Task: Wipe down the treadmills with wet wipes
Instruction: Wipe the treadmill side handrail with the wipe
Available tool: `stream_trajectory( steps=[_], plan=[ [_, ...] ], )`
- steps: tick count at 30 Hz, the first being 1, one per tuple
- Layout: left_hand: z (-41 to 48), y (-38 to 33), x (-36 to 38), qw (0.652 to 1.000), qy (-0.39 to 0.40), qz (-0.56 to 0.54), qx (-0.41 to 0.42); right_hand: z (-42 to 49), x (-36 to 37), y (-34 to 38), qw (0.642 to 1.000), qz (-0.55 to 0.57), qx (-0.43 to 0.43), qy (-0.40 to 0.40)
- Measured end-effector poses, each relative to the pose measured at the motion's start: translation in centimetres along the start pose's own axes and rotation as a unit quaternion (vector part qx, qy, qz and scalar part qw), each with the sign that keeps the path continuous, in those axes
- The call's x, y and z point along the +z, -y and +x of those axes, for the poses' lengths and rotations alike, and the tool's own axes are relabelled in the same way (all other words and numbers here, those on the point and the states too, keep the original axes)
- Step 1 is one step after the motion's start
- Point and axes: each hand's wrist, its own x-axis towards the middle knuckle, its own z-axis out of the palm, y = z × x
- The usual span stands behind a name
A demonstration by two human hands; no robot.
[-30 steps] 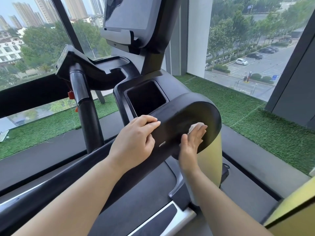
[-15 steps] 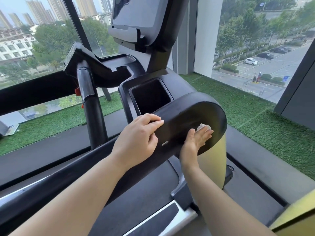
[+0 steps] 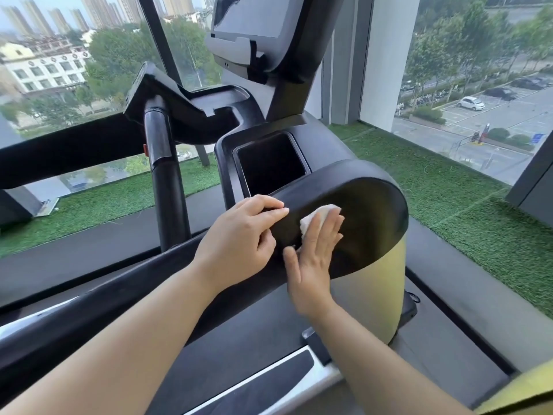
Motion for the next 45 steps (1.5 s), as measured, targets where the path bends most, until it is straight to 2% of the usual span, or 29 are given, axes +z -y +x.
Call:
stream_trajectory(
  steps=[3, 7, 9, 13, 15, 20, 23, 26, 28, 31, 33, 37, 39, 42, 44, 45],
  plan=[
    [-0.2, 0.1, 0.1, 1.000, 0.006, 0.006, 0.007, 0.0, -0.7, -2.5, 0.996, -0.064, -0.062, 0.019],
    [-0.6, 0.1, 0.0, 1.000, 0.002, 0.021, 0.018, 2.6, -3.1, -3.5, 0.997, -0.060, 0.045, -0.020],
    [-1.3, 0.1, -0.3, 1.000, -0.014, 0.024, 0.012, 2.3, -2.8, -1.8, 0.998, -0.033, 0.057, -0.012],
    [-3.5, 0.7, -1.4, 0.999, -0.030, 0.038, 0.005, -0.9, -0.9, -0.3, 0.993, -0.075, -0.070, 0.055],
    [-4.3, 1.3, -2.0, 0.999, -0.014, 0.047, 0.008, -0.4, -1.5, -1.6, 0.991, -0.091, -0.085, 0.055],
    [-5.6, 2.9, -3.2, 0.998, 0.033, 0.045, 0.024, 2.3, -2.6, -0.6, 0.997, -0.039, 0.061, -0.020],
    [-5.6, 3.2, -3.2, 0.999, 0.038, 0.027, 0.020, 0.2, 0.0, 2.1, 0.999, -0.054, 0.008, 0.002],
    [-5.5, 3.1, -3.2, 0.999, 0.044, 0.016, 0.013, -1.0, -0.4, 0.9, 0.994, -0.086, -0.057, 0.030],
    [-5.5, 3.2, -3.3, 0.998, 0.052, 0.014, 0.019, 0.0, -1.7, -0.2, 0.996, -0.081, -0.032, 0.025],
    [-5.5, 3.3, -3.3, 0.998, 0.048, 0.013, 0.030, 1.1, -2.0, 0.6, 0.998, -0.009, 0.057, -0.016],
    [-5.5, 3.3, -3.2, 0.999, 0.038, 0.011, 0.032, 0.5, -0.6, 2.5, 0.998, 0.012, 0.061, -0.022],
    [-5.6, 3.3, -3.0, 0.999, 0.024, 0.014, 0.034, -1.4, -0.1, 2.3, 0.999, -0.023, -0.005, 0.024],
    [-5.7, 3.3, -2.9, 0.999, 0.023, 0.011, 0.038, -0.6, -1.1, 1.1, 0.999, -0.007, 0.026, 0.020],
    [-5.7, 3.3, -2.9, 0.999, 0.019, 0.015, 0.033, 1.2, -0.8, 1.2, 0.991, 0.029, 0.119, -0.059],
    [-5.8, 3.2, -2.7, 0.999, 0.011, 0.020, 0.028, 1.0, 0.4, 2.9, 0.988, 0.025, 0.131, -0.073],
    [-5.8, 3.1, -2.7, 0.999, 0.008, 0.023, 0.025, 0.3, 0.9, 3.6, 0.992, 0.014, 0.111, -0.057]
  ],
)
